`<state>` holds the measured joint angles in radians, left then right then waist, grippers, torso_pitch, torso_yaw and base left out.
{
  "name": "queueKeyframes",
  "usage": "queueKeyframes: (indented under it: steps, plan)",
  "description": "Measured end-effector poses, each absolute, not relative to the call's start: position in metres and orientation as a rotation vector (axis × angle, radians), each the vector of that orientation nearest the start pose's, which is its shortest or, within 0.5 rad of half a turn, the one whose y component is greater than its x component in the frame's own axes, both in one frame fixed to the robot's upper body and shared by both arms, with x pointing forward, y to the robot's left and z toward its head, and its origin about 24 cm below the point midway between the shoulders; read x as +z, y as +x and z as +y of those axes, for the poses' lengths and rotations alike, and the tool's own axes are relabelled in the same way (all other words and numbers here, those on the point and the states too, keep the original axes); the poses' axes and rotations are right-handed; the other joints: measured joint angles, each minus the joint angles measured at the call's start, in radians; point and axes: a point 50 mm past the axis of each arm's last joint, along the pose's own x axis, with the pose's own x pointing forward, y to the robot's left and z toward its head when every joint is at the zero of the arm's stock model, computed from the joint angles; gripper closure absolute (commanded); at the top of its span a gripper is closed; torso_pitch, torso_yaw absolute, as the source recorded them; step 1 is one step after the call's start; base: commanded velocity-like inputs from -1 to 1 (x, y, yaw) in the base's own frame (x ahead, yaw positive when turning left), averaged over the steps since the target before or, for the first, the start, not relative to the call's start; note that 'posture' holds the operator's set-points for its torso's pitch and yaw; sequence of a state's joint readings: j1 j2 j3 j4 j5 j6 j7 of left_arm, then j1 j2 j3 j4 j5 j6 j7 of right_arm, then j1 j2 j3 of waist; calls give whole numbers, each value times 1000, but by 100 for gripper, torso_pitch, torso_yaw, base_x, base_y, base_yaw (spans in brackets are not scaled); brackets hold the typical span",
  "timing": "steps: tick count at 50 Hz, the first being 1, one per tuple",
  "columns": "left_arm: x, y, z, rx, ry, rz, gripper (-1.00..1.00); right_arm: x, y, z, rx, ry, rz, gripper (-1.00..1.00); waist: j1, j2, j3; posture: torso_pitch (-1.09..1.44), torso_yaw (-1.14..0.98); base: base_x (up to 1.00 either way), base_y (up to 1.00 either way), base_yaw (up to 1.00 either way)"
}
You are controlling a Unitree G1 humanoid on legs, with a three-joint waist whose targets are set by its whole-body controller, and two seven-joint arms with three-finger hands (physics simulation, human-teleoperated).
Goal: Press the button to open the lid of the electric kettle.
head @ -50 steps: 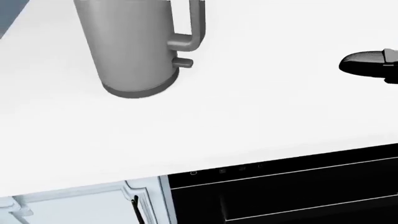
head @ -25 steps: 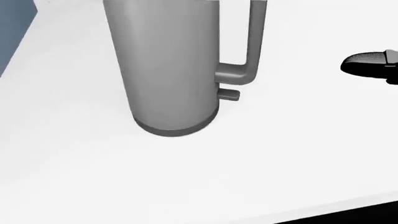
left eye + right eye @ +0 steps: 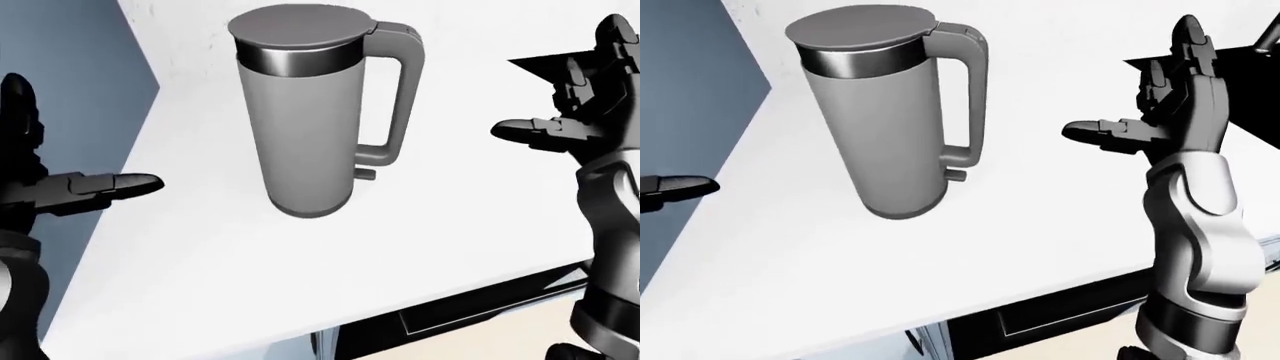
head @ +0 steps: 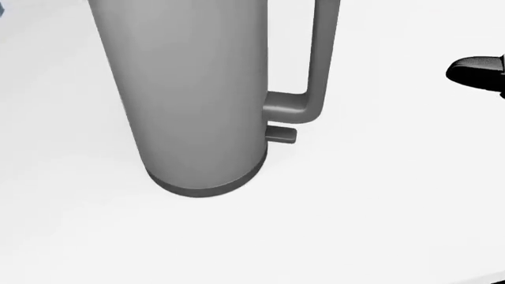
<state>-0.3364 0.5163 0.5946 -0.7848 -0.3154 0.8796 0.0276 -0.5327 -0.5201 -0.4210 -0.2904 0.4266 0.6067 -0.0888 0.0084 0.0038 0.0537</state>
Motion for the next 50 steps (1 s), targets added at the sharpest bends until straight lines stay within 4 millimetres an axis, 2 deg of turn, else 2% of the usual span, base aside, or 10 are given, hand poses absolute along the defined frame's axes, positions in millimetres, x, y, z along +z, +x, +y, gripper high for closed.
queueKeyframes:
  steps: [8,17,22,28,38,50]
  plan:
    - [259,209,268,307,193,-364,-100,256,286,-274,-241,15,-363,-100,-5,-2,-1,0,0,0,0,0]
    - [261,207,267,298,195,-371,-100,255,288,-274,-240,16,-355,-100,-4,-5,2,0,0,0,0,0]
    - [257,210,267,294,171,-336,-100,254,289,-275,-247,16,-343,-100,-4,-5,-9,-5,0,0,0,0]
    - [255,212,267,295,168,-320,-100,255,288,-276,-258,11,-343,-100,-4,-4,-43,-11,0,0,0,0]
    - [256,211,266,291,160,-328,-100,255,288,-276,-260,1,-349,-100,-3,-1,-117,-21,0,0,0,0]
    - [256,209,265,284,168,-337,-100,256,287,-275,-260,-5,-348,-100,-4,6,-226,-31,0,0,0,0]
